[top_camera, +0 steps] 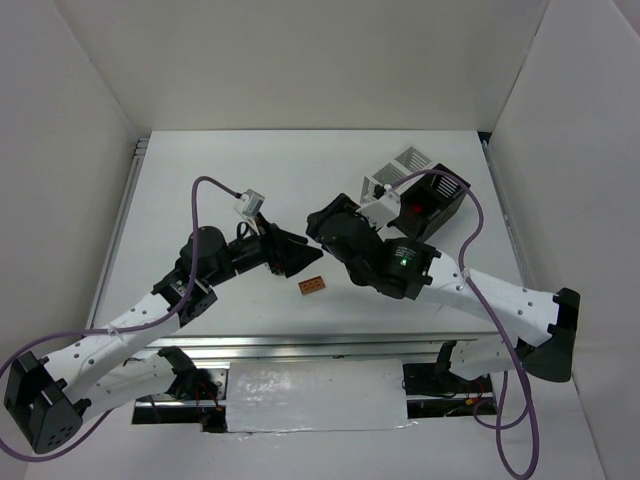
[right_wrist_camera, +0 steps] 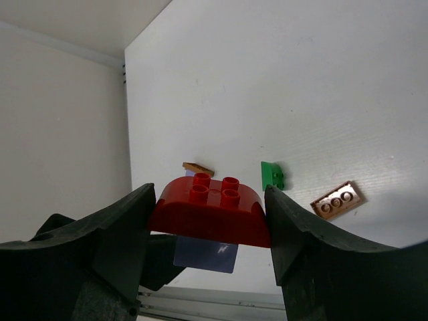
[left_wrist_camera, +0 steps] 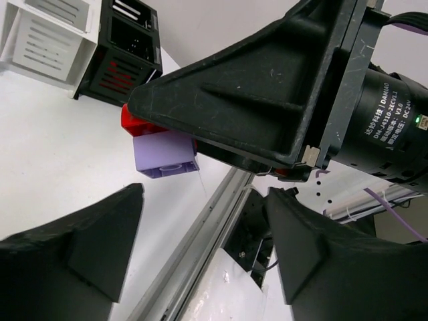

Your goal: Sort the legos into containers by color

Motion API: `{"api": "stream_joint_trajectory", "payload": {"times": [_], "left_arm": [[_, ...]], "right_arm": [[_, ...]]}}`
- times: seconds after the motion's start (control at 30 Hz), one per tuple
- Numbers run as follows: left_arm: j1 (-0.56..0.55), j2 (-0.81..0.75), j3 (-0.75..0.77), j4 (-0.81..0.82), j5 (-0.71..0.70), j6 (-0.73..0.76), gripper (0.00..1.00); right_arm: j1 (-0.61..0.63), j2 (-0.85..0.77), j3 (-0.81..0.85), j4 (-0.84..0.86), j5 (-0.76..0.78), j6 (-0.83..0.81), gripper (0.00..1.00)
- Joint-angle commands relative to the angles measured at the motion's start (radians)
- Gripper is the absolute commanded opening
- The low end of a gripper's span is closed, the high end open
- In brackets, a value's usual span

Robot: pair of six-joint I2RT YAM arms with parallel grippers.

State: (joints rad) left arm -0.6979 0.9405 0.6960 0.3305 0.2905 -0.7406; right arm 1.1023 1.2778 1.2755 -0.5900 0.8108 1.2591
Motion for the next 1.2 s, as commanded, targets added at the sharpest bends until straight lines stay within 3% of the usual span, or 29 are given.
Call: {"api": "stream_joint_trajectory", "payload": {"times": [0.0,0.27,0.4,0.47,0.57,0.73,1.03,1.17], "left_arm": [[-0.008,-0.009,0.030,0.090,-0.014,-0.003,0.84],[-0.009,0.000,0.045,0.094,-0.033,0.006,0.68],[-0.009,0.003,0.053,0.056,-0.048,0.018,0.69],[-0.009,-0.003,0.045,0.041,-0.063,0.021,0.73],[-0.009,-0.012,0.040,0.032,-0.076,0.026,0.89],[-0.009,-0.017,0.053,0.005,-0.088,0.037,0.95],[-0.009,-0.023,0.059,0.047,-0.077,0.041,0.87],[-0.009,-0.025,0.057,0.065,-0.068,0.041,0.70]], "right_arm": [[0.019,-0.032,0.015,0.035,0.056,0.010,0.00],[0.053,-0.006,0.045,0.033,0.064,0.011,0.00],[0.065,-0.023,0.041,0.055,0.074,0.002,0.00],[0.068,-0.040,0.025,0.068,0.079,-0.003,0.00],[0.068,-0.063,-0.001,0.104,0.076,-0.018,0.00],[0.070,-0.064,0.005,0.084,0.080,-0.010,0.00],[0.074,-0.037,0.002,0.136,0.031,-0.040,0.00],[0.076,-0.026,0.007,0.150,0.019,-0.043,0.00]]}}
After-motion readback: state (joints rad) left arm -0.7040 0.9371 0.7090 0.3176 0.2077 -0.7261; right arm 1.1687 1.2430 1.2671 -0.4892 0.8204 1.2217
